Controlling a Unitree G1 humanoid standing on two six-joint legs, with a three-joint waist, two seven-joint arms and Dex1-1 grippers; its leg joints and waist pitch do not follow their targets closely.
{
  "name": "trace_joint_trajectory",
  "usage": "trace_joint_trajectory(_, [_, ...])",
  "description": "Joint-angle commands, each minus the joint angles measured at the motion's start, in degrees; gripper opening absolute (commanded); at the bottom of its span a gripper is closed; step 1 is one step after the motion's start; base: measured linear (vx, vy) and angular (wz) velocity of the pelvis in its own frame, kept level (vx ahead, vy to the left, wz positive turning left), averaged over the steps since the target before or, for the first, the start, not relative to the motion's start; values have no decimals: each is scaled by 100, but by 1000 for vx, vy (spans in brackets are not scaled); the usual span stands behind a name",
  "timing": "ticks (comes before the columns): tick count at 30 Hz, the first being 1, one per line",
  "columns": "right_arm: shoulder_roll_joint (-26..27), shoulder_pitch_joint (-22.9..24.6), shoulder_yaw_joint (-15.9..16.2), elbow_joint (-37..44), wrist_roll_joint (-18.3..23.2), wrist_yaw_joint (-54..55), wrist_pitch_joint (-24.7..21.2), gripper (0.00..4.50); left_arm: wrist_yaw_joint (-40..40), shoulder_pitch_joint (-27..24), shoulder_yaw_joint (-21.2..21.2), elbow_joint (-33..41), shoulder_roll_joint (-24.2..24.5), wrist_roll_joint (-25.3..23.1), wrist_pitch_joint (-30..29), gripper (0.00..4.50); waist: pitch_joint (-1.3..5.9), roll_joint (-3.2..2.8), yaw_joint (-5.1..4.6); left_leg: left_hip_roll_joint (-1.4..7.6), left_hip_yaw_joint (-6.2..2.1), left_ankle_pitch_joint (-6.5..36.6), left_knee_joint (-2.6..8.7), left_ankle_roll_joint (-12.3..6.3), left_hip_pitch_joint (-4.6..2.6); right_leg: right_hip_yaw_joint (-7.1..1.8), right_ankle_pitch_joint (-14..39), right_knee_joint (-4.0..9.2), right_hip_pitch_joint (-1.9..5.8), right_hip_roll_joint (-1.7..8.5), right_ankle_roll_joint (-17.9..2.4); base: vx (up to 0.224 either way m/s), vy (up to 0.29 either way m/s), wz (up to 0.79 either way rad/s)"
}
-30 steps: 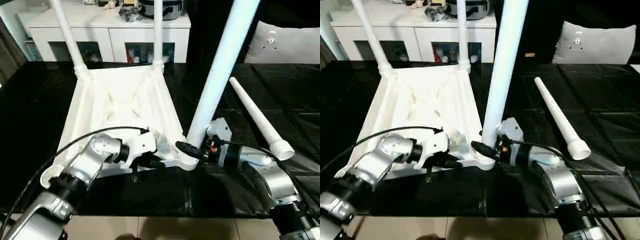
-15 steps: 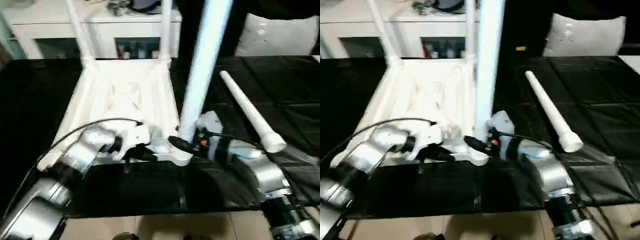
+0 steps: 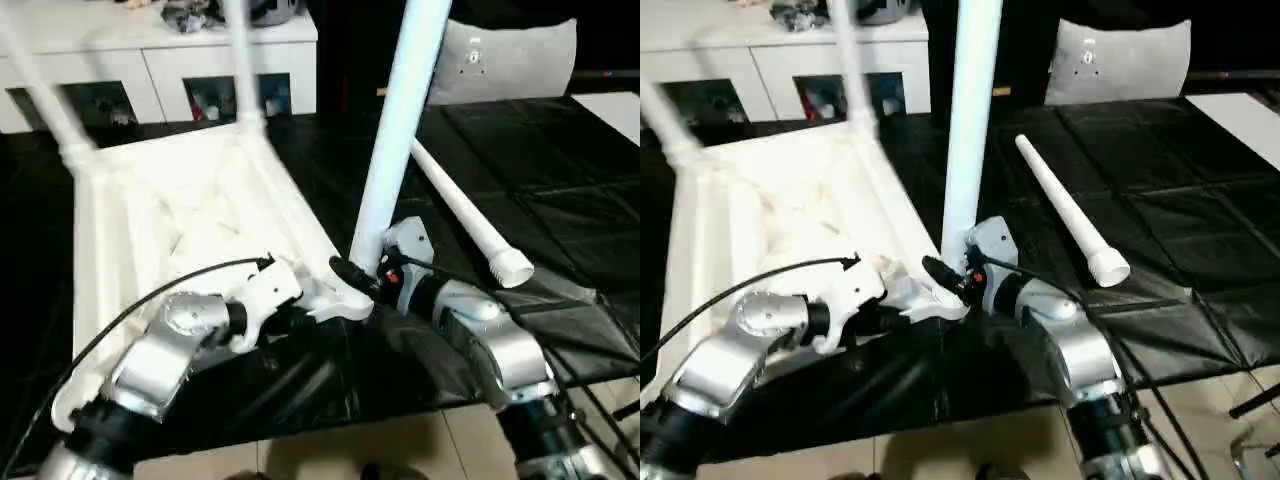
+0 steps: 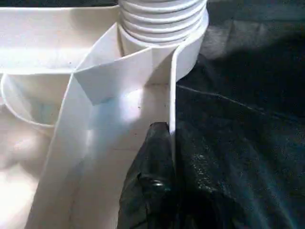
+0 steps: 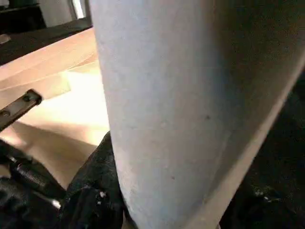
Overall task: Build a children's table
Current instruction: Insert table leg to table base
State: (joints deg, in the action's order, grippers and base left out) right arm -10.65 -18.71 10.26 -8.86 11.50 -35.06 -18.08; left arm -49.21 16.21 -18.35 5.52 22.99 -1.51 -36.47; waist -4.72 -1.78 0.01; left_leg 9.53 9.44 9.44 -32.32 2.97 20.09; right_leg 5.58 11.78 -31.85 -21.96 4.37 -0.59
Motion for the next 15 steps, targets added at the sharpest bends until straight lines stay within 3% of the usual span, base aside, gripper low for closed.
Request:
trace_joint_trajectory(1, [18, 232, 103, -663, -169, 240, -463, 191, 0, 67, -141, 605, -107, 122, -124, 0, 168, -108, 38, 332, -306, 3707, 521, 114, -104, -235, 3584, 586, 64, 466, -330, 0, 0, 0])
trace_joint_trajectory(2, [32, 210, 117, -689, -185, 250, -461, 191, 27, 78, -172, 589, -110, 101, -128, 0, 164, -88, 27, 330, -305, 3765, 528, 119, -106, -232, 3488, 590, 64, 455, -344, 0, 0, 0])
trace_joint_trajectory(3, [64, 163, 135, -719, -180, 251, -503, 191, 103, 115, -228, 506, -102, 21, -110, 0, 174, -118, 23, 327, -298, 3809, 526, 131, -121, -238, 3394, 589, 60, 448, -374, 0, 0, 0])
trace_joint_trajectory(6, [99, 104, 138, -768, -173, 252, -537, 191, 187, 151, -238, 471, -89, -39, -175, 0, 167, -115, 25, 312, -282, 3832, 507, 118, -151, -234, 3401, 605, 36, 445, -395, 0, 0, 0])
trace_joint_trajectory(10, [111, 36, 132, -870, -202, 203, -430, 191, 288, 198, -207, 413, -100, -105, -211, 0, 150, -108, 9, 302, -293, 3923, 490, 109, -179, -170, 3696, 658, 32, 442, -257, 0, 0, 0])
trace_joint_trajectory(11, [119, 7, 120, -912, -205, 183, -392, 226, 326, 215, -193, 373, -108, -114, -213, 0, 163, -99, 1, 301, -295, 3965, 484, 112, -206, -147, 3735, 678, 32, 439, -220, 0, 0, 0])
trace_joint_trajectory(14, [111, -91, 131, -1054, -239, 105, -183, 265, 448, 260, -115, 87, -122, -116, -2, 0, 180, -135, -24, 351, -350, 4200, 550, 149, -172, -70, 3338, 650, 134, 424, -240, 0, 0, 0])
trace_joint_trajectory(15, [105, -105, 133, -1074, -241, 93, -158, 270, 453, 265, -110, 24, -104, -121, 77, 0, 160, -178, -10, 376, -369, 4437, 598, 194, -184, -46, 3123, 621, 140, 402, -277, 0, 0, 0])
